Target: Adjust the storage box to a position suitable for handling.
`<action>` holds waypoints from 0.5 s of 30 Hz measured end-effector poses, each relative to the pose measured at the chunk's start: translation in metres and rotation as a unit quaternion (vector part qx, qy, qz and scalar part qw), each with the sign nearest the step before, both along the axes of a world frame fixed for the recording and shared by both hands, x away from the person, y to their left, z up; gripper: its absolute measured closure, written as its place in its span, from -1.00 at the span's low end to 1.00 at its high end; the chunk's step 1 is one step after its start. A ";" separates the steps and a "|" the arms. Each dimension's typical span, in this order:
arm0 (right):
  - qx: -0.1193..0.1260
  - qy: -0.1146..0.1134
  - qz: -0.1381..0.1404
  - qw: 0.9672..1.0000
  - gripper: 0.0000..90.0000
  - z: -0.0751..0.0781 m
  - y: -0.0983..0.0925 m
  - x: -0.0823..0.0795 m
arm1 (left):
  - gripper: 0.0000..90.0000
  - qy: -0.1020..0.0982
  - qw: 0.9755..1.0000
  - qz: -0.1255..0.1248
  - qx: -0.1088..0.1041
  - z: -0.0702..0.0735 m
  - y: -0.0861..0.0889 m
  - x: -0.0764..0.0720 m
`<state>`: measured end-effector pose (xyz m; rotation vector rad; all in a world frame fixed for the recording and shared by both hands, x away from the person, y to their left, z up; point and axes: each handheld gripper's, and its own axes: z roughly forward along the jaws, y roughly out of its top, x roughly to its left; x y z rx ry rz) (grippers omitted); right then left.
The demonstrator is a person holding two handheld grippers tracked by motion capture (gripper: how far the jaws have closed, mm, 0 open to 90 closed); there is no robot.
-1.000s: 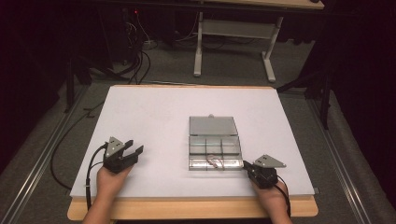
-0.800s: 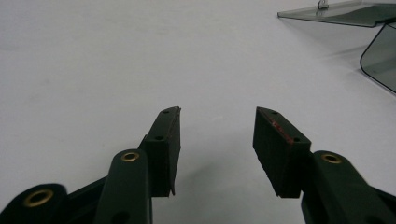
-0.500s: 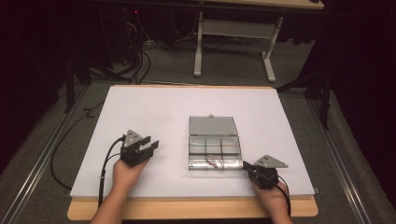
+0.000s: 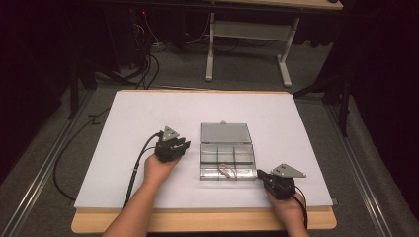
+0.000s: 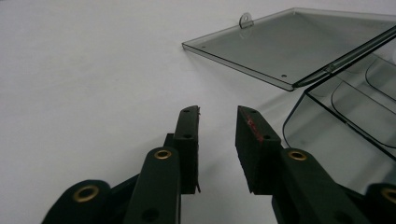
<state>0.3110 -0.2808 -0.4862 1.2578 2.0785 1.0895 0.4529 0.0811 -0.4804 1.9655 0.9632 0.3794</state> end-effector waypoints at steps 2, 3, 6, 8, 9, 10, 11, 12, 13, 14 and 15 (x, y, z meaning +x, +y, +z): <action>0.004 -0.008 -0.007 1.000 1.00 0.001 -0.001 -0.001 | 0.60 0.005 1.000 0.000 -0.007 -0.001 -0.005 0.004; 0.007 -0.010 -0.008 1.000 1.00 0.003 -0.002 -0.001 | 0.63 0.008 1.000 0.002 -0.010 -0.002 -0.006 0.006; 0.011 -0.007 -0.007 1.000 1.00 0.007 -0.007 0.002 | 0.74 0.017 1.000 0.011 -0.009 -0.005 -0.010 0.010; 0.003 -0.004 -0.009 1.000 1.00 0.011 -0.011 0.008 | 0.79 0.031 1.000 0.005 0.000 -0.005 -0.013 0.015; -0.002 -0.003 -0.008 1.000 1.00 0.014 -0.013 0.013 | 0.85 0.025 1.000 0.002 0.002 -0.005 -0.014 0.015; -0.001 0.001 -0.009 1.000 1.00 0.017 -0.014 0.019 | 0.87 0.023 1.000 0.002 0.005 -0.004 -0.016 0.016; 0.000 0.002 -0.009 1.000 1.00 0.020 -0.016 0.025 | 0.91 0.025 1.000 0.001 0.004 -0.005 -0.018 0.017; -0.003 0.006 -0.011 1.000 1.00 0.023 -0.016 0.032 | 0.94 0.029 1.000 0.001 0.007 -0.005 -0.020 0.019; -0.004 0.009 -0.012 1.000 1.00 0.025 -0.017 0.039 | 0.95 0.035 0.999 0.001 0.013 -0.006 -0.022 0.021; -0.002 0.015 -0.012 1.000 1.00 0.027 -0.017 0.049 | 0.97 0.039 0.999 0.001 0.015 -0.006 -0.024 0.022; -0.002 0.020 -0.013 1.000 1.00 0.027 -0.016 0.055 | 0.97 0.039 0.999 -0.001 0.016 -0.006 -0.025 0.023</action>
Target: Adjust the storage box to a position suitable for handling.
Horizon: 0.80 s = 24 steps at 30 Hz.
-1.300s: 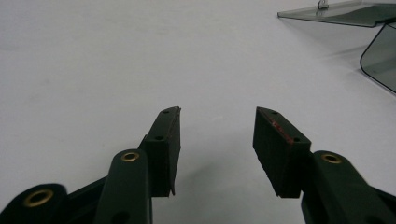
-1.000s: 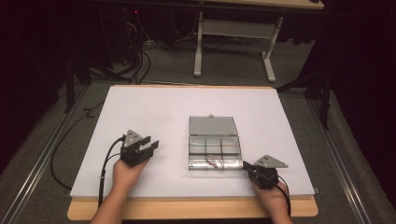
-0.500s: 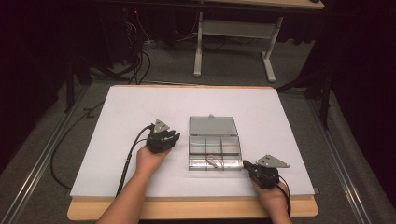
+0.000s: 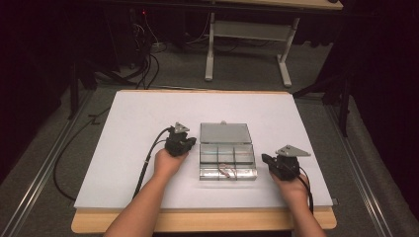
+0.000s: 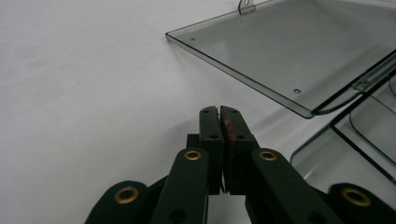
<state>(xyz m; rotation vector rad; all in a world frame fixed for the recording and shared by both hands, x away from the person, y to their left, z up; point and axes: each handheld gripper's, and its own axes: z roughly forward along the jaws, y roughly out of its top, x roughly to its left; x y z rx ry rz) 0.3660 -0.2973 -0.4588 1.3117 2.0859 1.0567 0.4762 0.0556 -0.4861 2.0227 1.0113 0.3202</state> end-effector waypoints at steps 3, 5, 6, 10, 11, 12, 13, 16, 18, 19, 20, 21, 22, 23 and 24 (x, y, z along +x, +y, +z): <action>-0.009 0.015 -0.003 1.000 1.00 -0.001 0.003 0.024 | 0.97 0.001 1.000 0.001 0.007 0.000 -0.005 0.003; -0.022 0.025 -0.003 0.999 1.00 -0.004 0.006 0.040 | 0.97 0.003 1.000 0.003 0.006 0.000 -0.006 0.004; -0.025 0.028 -0.004 0.999 1.00 -0.005 0.007 0.045 | 0.97 0.007 1.000 0.004 0.002 0.000 -0.006 0.006; -0.045 0.047 -0.008 0.998 1.00 -0.011 0.010 0.071 | 0.97 0.009 1.000 0.001 0.000 0.000 -0.009 0.010; -0.046 0.047 -0.006 0.998 1.00 -0.011 0.010 0.074 | 0.97 0.007 1.000 0.000 0.002 0.000 -0.011 0.011; -0.045 0.048 -0.001 0.998 1.00 -0.012 0.011 0.079 | 0.97 0.007 1.000 0.000 0.000 0.000 -0.011 0.011; -0.044 0.050 0.003 0.998 1.00 -0.013 0.011 0.082 | 0.97 0.008 1.000 0.000 -0.001 -0.001 -0.011 0.012; -0.041 0.046 0.010 0.998 1.00 -0.014 0.014 0.088 | 0.98 0.012 1.000 0.002 -0.006 -0.001 -0.011 0.013; -0.037 0.054 0.012 0.998 1.00 -0.016 0.016 0.092 | 0.98 0.012 1.000 0.003 -0.006 -0.001 -0.011 0.013; -0.041 0.054 0.014 0.998 1.00 -0.018 0.018 0.094 | 0.98 0.013 1.000 0.003 -0.007 -0.001 -0.011 0.013; -0.041 0.054 0.016 0.998 1.00 -0.019 0.020 0.096 | 0.98 0.014 1.000 0.003 -0.007 -0.001 -0.010 0.014; -0.041 0.052 0.017 0.998 1.00 -0.019 0.021 0.097 | 0.99 0.015 1.000 0.004 -0.009 -0.001 -0.010 0.014; -0.041 0.051 0.018 0.998 1.00 -0.019 0.022 0.098 | 0.99 0.016 1.000 0.005 -0.010 -0.001 -0.010 0.014; -0.042 0.049 0.018 0.998 1.00 -0.019 0.023 0.099 | 0.99 0.018 1.000 0.005 -0.012 -0.001 -0.010 0.015; -0.040 0.047 0.019 0.998 1.00 -0.020 0.023 0.100 | 0.99 0.019 1.000 0.006 -0.013 -0.001 -0.010 0.016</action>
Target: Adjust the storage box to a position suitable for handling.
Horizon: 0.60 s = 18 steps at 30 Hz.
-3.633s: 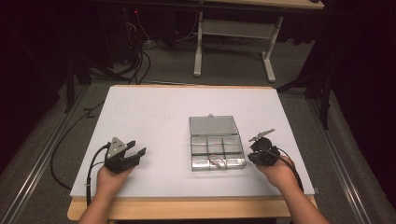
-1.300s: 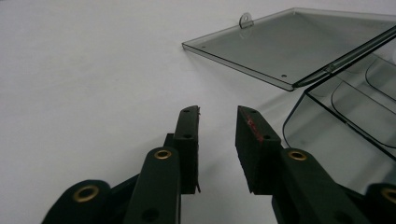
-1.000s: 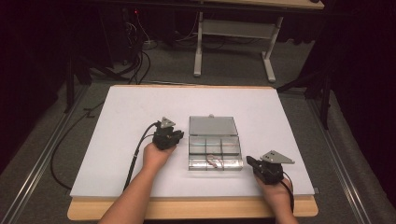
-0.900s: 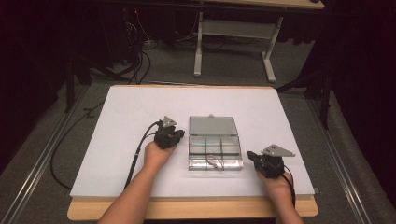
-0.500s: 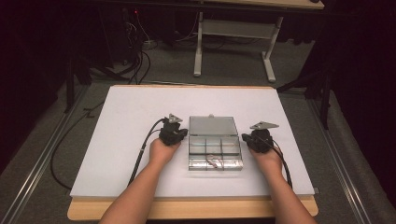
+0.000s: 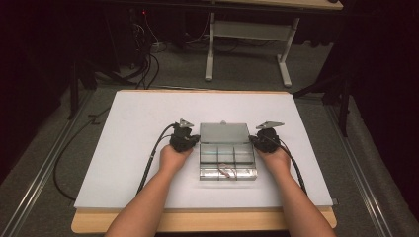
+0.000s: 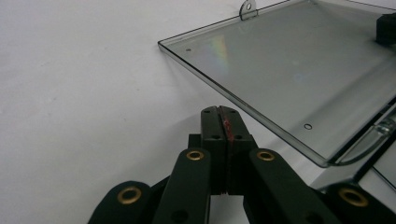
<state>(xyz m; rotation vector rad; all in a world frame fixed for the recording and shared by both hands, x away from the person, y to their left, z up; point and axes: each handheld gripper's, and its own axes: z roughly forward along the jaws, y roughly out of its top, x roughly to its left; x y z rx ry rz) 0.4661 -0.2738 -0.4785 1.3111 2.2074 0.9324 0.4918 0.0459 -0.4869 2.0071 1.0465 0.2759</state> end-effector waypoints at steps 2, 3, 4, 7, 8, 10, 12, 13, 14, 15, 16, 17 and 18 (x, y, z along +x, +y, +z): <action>0.010 0.000 -0.002 1.000 1.00 -0.001 -0.001 0.002 | 0.99 0.004 1.000 0.002 -0.004 0.000 -0.001 0.002; 0.010 -0.001 -0.002 1.000 1.00 -0.001 -0.002 0.002 | 0.99 0.004 1.000 0.002 -0.004 0.000 -0.001 0.003; 0.010 -0.002 -0.002 1.000 1.00 -0.001 -0.002 0.003 | 0.99 0.004 1.000 0.002 -0.003 0.000 -0.001 0.004; 0.019 -0.003 -0.003 1.000 1.00 -0.002 -0.005 0.005 | 1.00 0.006 1.000 0.002 -0.007 0.000 -0.001 0.006; 0.021 -0.004 -0.003 1.000 1.00 -0.003 -0.005 0.005 | 1.00 0.006 1.000 0.002 -0.008 0.000 -0.001 0.006; 0.024 -0.003 -0.005 1.000 1.00 -0.003 -0.006 0.006 | 1.00 0.006 1.000 0.002 -0.008 0.000 -0.001 0.007; 0.025 -0.004 -0.006 1.000 1.00 -0.003 -0.006 0.007 | 0.99 0.005 1.000 0.002 -0.008 0.000 -0.001 0.008; 0.027 -0.003 -0.007 1.000 1.00 -0.003 -0.006 0.007 | 0.99 0.005 1.000 0.002 -0.009 0.000 -0.002 0.009; 0.026 -0.006 -0.006 1.000 1.00 -0.003 -0.007 0.008 | 0.99 0.003 1.000 0.002 -0.008 0.000 -0.002 0.009; 0.030 -0.003 -0.007 1.000 1.00 -0.003 -0.008 0.008 | 0.99 0.003 1.000 0.002 -0.006 0.000 -0.003 0.010; 0.032 -0.002 -0.009 0.999 1.00 -0.003 -0.008 0.009 | 0.99 0.003 1.000 0.001 -0.004 0.001 -0.003 0.011; 0.034 -0.003 -0.009 0.999 1.00 -0.003 -0.009 0.009 | 0.99 0.001 1.000 0.001 -0.006 0.001 -0.003 0.011; 0.035 -0.007 -0.008 0.999 1.00 -0.003 -0.009 0.010 | 0.99 0.000 1.000 0.002 -0.008 0.001 -0.003 0.012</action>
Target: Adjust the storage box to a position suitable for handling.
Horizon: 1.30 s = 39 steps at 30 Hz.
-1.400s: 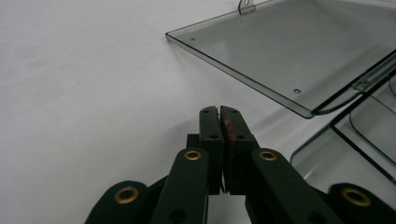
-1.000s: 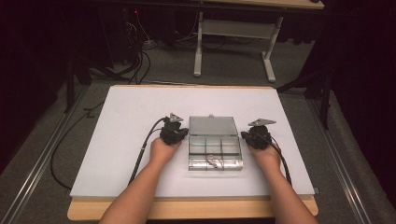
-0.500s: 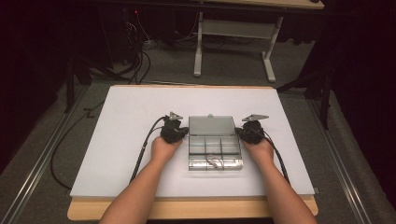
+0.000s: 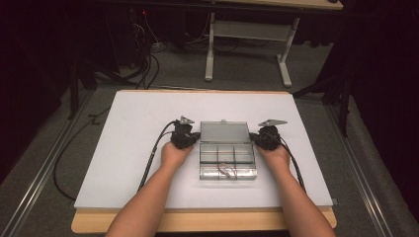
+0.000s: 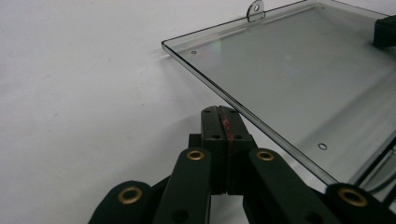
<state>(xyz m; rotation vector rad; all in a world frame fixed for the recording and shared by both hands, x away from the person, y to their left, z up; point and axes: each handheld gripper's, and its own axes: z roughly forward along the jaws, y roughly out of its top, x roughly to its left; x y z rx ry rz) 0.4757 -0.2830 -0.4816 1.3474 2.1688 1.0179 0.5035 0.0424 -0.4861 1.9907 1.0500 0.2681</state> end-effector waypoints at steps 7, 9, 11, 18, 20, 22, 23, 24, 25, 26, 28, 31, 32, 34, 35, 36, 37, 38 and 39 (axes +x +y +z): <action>0.006 -0.002 -0.003 1.000 1.00 0.000 0.000 0.001 | 0.99 -0.005 1.000 0.002 -0.009 0.001 -0.001 0.001; 0.006 -0.004 -0.003 1.000 1.00 0.000 -0.001 0.001 | 1.00 -0.007 1.000 0.003 -0.009 0.001 0.000 0.001; 0.006 -0.007 -0.002 1.000 1.00 0.000 -0.001 0.002 | 1.00 -0.008 1.000 0.004 -0.012 0.002 0.000 0.002; 0.003 -0.002 -0.003 1.000 1.00 0.002 0.003 0.005 | 1.00 -0.020 0.999 0.007 -0.027 0.007 0.004 0.003; 0.001 -0.003 -0.002 1.000 1.00 0.004 0.003 0.007 | 1.00 -0.024 0.999 0.007 -0.031 0.009 0.005 0.003; 0.002 -0.005 -0.004 1.000 1.00 0.006 0.004 0.007 | 1.00 -0.025 0.999 0.006 -0.034 0.010 0.006 0.003; 0.003 -0.006 -0.004 1.000 1.00 0.007 0.004 0.007 | 1.00 -0.025 0.999 0.006 -0.035 0.010 0.006 0.003; 0.003 -0.007 -0.004 1.000 1.00 0.007 0.003 0.007 | 1.00 -0.024 0.999 0.006 -0.034 0.010 0.006 0.003; 0.003 -0.006 -0.005 1.000 1.00 0.007 0.003 0.008 | 1.00 -0.023 0.999 0.006 -0.033 0.009 0.006 0.003; 0.003 -0.005 -0.006 1.000 1.00 0.007 0.003 0.008 | 1.00 -0.022 0.999 0.006 -0.033 0.008 0.006 0.003; 0.003 -0.004 -0.006 1.000 1.00 0.006 0.003 0.007 | 1.00 -0.020 0.999 0.006 -0.033 0.008 0.006 0.003; 0.004 -0.004 -0.007 1.000 1.00 0.007 0.003 0.007 | 1.00 -0.021 0.999 0.008 -0.039 0.009 0.007 0.003; 0.007 -0.005 -0.007 1.000 1.00 0.007 0.002 0.007 | 1.00 -0.023 0.999 0.008 -0.041 0.010 0.007 0.003; 0.008 -0.005 -0.008 1.000 1.00 0.007 0.002 0.007 | 1.00 -0.028 0.998 0.007 -0.048 0.011 0.007 0.003; 0.008 -0.005 -0.007 1.000 1.00 0.007 0.002 0.007 | 1.00 -0.030 0.998 0.007 -0.050 0.012 0.007 0.003; 0.007 -0.006 -0.006 1.000 1.00 0.007 0.002 0.007 | 1.00 -0.031 0.998 0.007 -0.049 0.013 0.007 0.003; 0.007 -0.006 -0.006 1.000 1.00 0.007 0.002 0.007 | 1.00 -0.030 0.998 0.006 -0.046 0.013 0.006 0.004; 0.007 -0.007 -0.005 1.000 1.00 0.006 0.002 0.007 | 1.00 -0.030 0.999 0.005 -0.045 0.013 0.006 0.004; 0.007 -0.006 -0.005 1.000 1.00 0.006 0.002 0.008 | 1.00 -0.029 0.999 0.005 -0.046 0.013 0.006 0.004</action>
